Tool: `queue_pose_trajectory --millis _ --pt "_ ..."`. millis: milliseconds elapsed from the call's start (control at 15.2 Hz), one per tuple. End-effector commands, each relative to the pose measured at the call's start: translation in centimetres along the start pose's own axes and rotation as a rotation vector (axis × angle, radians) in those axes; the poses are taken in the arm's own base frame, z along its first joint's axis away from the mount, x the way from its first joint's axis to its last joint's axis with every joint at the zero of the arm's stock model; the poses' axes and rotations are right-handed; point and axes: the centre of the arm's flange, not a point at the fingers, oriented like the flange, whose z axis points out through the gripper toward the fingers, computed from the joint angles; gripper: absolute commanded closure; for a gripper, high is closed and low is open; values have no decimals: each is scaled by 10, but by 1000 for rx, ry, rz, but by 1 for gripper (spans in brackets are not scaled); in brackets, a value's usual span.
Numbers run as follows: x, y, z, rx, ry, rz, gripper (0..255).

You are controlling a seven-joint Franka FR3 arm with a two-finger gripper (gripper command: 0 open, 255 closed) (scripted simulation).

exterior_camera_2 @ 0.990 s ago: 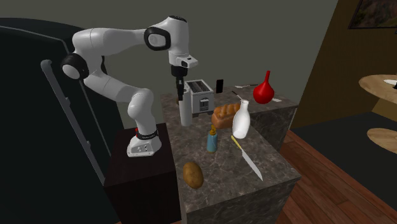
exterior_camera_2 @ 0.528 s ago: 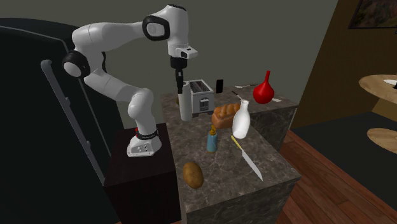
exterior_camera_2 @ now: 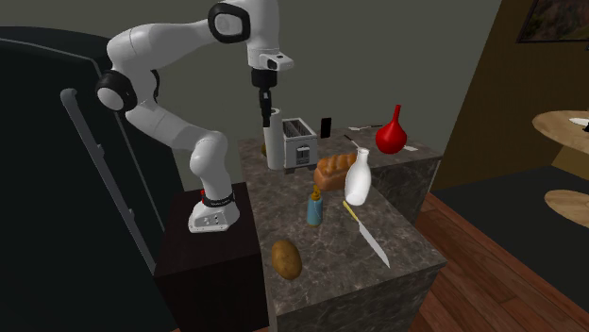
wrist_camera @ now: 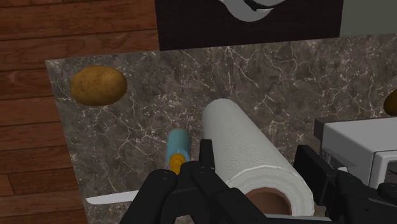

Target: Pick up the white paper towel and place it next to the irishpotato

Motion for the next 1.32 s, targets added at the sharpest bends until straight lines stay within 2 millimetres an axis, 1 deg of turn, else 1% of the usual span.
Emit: queue_pose_trajectory --millis 0,330,1254 --pt "0 0 -12 0 0 0 255" --pt "-1 -1 -37 0 0 0 255" --pt "-17 -185 -28 0 0 0 255"
